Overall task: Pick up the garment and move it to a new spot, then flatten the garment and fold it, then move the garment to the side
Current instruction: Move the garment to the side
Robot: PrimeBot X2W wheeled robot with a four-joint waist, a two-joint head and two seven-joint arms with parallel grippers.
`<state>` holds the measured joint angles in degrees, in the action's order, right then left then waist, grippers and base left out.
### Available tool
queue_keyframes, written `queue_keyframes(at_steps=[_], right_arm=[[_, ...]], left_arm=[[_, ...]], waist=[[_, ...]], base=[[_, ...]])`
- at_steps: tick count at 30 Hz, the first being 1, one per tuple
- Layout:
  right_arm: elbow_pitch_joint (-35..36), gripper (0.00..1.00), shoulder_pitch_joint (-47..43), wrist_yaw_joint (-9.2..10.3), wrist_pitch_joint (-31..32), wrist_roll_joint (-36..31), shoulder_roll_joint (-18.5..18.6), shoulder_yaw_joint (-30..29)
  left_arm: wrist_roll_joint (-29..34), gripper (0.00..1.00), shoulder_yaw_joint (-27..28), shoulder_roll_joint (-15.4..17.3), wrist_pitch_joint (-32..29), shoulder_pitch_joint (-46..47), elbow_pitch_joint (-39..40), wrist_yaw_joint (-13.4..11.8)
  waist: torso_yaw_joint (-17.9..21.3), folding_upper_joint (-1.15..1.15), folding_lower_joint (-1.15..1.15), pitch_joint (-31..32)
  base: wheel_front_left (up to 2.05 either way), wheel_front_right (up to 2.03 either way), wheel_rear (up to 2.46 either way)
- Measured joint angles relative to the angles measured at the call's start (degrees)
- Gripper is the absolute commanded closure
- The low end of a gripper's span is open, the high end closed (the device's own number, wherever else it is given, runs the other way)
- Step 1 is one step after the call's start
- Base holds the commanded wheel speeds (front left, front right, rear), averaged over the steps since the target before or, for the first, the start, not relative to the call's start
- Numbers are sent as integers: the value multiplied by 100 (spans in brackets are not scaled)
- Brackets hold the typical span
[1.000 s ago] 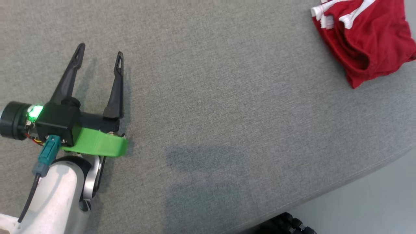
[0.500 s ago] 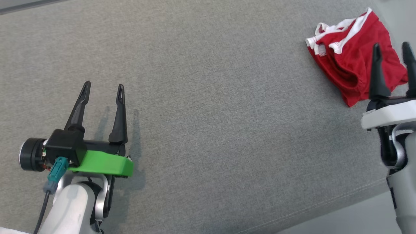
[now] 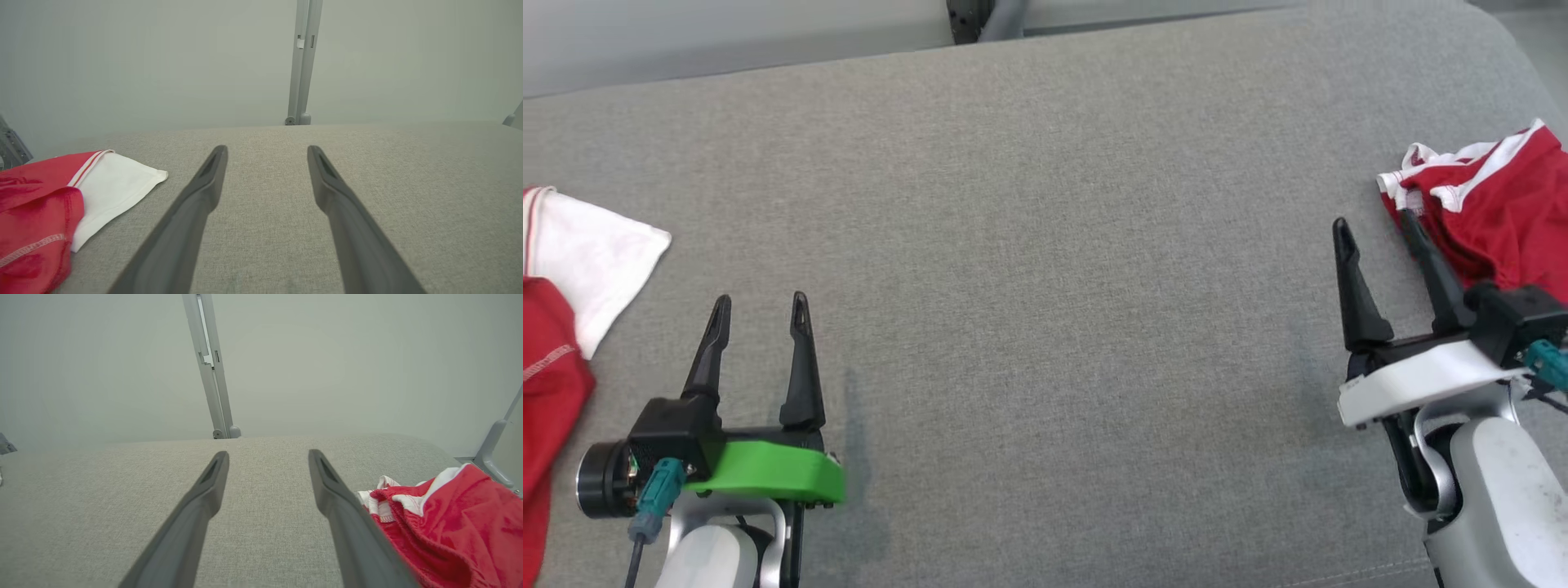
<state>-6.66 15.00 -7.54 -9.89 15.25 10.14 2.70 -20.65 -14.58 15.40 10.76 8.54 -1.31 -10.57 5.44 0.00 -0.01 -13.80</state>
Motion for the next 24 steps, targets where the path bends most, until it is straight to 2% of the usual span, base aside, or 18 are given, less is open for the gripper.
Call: queue_keyframes(at_steps=[12, 24], right_arm=[[172, 0, -857, 1, 274, -194, -94, -56], [487, 0, -1407, 1, 470, -248, -114, -146]], left_arm=[[-83, 0, -124, -15, 5, -460, -199, -9], [-134, 0, -201, 38, -92, -825, -201, -51]], waist=[[-337, 0, 0, 842], [-344, 0, 0, 1437]], base=[[0, 0, 0], [0, 0, 0]])
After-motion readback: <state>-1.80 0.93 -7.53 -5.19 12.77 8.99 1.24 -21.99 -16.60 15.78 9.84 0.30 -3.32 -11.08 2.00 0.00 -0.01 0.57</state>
